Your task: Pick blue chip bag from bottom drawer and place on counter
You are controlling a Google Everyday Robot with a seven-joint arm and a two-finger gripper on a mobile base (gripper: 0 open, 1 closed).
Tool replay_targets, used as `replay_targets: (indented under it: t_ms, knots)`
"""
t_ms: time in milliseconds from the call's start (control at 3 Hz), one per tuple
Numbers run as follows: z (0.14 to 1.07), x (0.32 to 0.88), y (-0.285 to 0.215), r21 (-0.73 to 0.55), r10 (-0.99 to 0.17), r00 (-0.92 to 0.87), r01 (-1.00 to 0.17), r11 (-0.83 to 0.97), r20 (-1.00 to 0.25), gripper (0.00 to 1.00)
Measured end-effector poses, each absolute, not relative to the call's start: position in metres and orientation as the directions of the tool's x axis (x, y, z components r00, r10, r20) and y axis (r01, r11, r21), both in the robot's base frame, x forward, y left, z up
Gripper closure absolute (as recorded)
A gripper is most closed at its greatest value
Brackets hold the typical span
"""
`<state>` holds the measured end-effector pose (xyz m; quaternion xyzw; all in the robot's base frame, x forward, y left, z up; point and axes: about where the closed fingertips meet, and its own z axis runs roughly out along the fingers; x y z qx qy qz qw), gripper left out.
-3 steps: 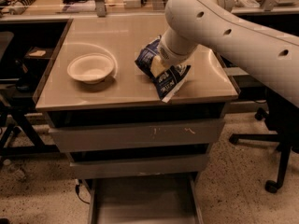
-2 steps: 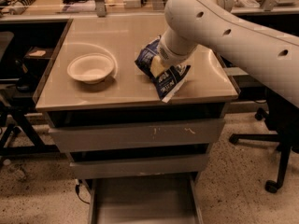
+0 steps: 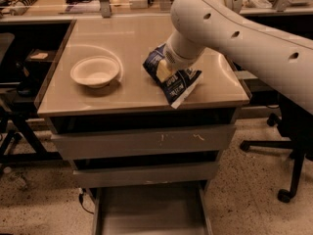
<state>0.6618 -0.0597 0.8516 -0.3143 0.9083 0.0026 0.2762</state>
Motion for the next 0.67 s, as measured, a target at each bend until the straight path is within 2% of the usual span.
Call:
replay_targets:
  t_ms: [333,667]
  knots:
    - [0.8515,0.6617,-0.0596,-0.169,-0.57,-0.65,-0.572,0.802,-0.503,0.0]
    - [0.8515,0.6617,-0.0596,-0.169,-0.57,-0.65,-0.572,0.802,-0.503,0.0]
